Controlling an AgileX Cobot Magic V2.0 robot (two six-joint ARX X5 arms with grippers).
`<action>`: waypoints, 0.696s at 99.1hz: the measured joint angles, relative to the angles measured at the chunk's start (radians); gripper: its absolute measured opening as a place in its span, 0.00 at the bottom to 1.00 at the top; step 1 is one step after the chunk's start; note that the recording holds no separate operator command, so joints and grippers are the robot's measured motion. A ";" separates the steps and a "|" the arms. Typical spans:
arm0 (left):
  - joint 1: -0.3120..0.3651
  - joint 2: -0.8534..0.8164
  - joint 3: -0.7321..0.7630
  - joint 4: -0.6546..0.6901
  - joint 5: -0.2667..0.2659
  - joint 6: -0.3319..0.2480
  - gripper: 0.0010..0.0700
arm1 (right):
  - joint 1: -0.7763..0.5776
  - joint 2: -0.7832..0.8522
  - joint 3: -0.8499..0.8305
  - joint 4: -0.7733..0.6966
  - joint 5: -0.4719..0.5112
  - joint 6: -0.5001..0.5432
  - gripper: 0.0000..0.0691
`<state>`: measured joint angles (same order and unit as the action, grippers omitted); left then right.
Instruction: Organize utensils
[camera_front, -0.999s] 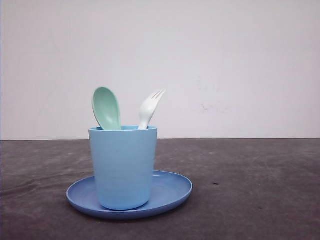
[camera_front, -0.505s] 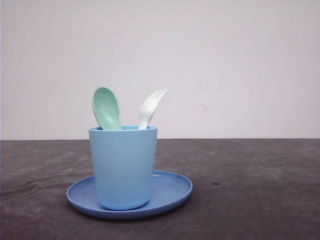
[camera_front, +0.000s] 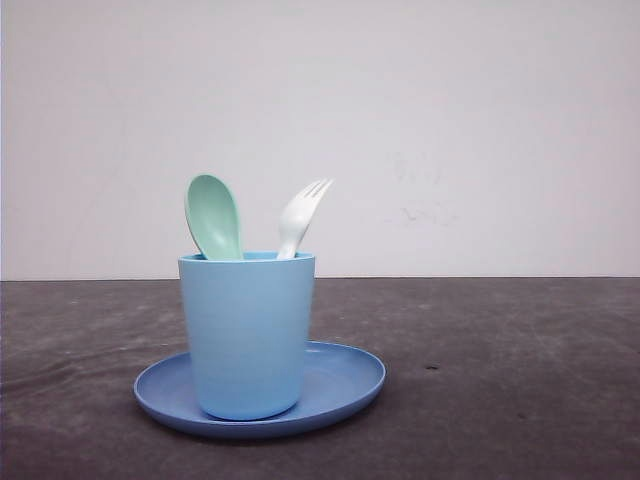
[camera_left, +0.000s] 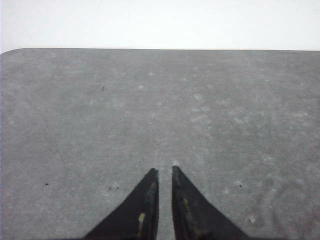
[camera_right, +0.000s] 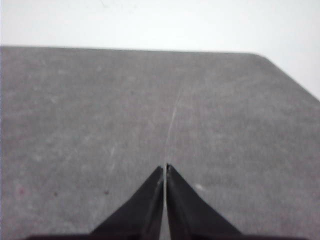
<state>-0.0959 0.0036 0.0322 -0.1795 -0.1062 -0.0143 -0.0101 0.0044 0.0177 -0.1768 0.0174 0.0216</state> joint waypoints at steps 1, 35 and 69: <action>0.000 0.000 0.000 0.000 0.000 0.000 0.02 | 0.000 0.000 0.000 -0.001 -0.002 0.000 0.01; 0.000 0.000 0.000 0.000 0.000 0.000 0.02 | 0.000 0.000 0.000 0.005 -0.002 0.000 0.01; 0.000 0.000 0.000 0.000 0.000 0.000 0.02 | 0.000 0.000 -0.001 0.009 0.000 0.000 0.01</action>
<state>-0.0959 0.0036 0.0322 -0.1795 -0.1062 -0.0143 -0.0105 0.0040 0.0170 -0.1677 0.0174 0.0216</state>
